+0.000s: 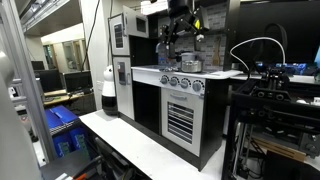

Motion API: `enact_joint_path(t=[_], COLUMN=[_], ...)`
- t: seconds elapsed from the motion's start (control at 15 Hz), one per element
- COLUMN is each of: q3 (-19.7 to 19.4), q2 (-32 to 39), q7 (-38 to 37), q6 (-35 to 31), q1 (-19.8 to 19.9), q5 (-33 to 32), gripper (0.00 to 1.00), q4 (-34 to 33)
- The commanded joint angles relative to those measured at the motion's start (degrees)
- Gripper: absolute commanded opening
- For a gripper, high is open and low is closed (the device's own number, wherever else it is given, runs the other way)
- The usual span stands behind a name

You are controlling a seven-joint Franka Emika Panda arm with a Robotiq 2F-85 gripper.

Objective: Put the yellow object in the pot

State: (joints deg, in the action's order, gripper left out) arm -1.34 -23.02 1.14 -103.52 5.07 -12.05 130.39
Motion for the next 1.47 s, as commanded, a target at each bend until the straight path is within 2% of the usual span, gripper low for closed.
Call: enact_joint_path(t=[0.0,1.2,1.4], q3=[-0.48,-0.48,0.32], q2=[0.03,0.03,0.72], q7=[-0.17,-0.17,-0.98], q6=[0.18,0.18,-2.48], q1=[-0.58,-0.58,-0.77], q5=[-0.17,-0.17,-1.46], gripper=[1.00,1.00,1.00], q4=[-0.13,-0.13,-2.40])
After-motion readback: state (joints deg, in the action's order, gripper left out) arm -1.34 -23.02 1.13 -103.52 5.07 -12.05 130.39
